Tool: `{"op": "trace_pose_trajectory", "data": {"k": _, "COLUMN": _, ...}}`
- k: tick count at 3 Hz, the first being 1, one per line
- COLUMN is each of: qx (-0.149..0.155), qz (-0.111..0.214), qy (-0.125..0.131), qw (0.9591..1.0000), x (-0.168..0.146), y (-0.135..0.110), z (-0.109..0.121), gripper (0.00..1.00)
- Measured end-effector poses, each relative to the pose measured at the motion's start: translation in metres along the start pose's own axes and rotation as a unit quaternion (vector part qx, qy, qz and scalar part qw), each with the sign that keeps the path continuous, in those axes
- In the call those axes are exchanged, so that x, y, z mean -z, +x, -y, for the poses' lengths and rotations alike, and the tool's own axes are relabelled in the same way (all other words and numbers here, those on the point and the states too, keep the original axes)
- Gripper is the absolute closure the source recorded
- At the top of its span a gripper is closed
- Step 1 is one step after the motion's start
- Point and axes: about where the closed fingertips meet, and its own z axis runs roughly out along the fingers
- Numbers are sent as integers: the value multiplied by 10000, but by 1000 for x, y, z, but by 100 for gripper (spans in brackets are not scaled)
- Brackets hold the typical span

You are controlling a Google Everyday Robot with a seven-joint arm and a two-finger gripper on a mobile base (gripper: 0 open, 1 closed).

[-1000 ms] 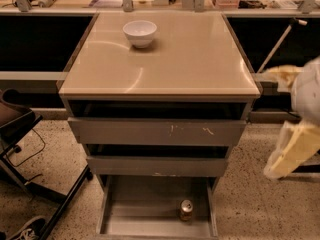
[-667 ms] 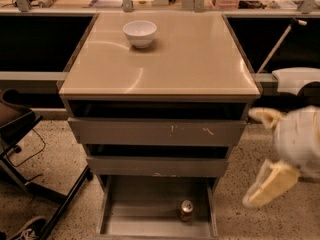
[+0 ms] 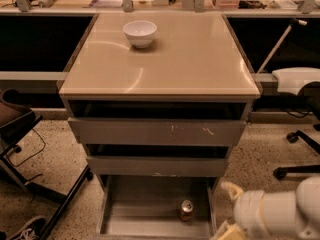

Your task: Pick orange can from bottom drawer and place on counter

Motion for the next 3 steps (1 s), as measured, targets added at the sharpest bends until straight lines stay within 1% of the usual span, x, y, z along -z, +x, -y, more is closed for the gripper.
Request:
{"op": "trace_pose_trajectory", "data": {"k": 1, "qx": -690, "qz": -148, "qy": -121, "qw": 9974, "x": -62, "y": 75, "z": -16, "gripper": 0}}
{"op": "trace_pose_trajectory", "data": {"k": 2, "qx": -770, "qz": -115, "qy": 115, "qw": 9969, "x": -70, "y": 82, "z": -4, "gripper": 0}}
{"op": "trace_pose_trajectory", "data": {"k": 3, "qx": -765, "qz": -117, "qy": 119, "qw": 9969, "x": -70, "y": 82, "z": -4, "gripper": 0}}
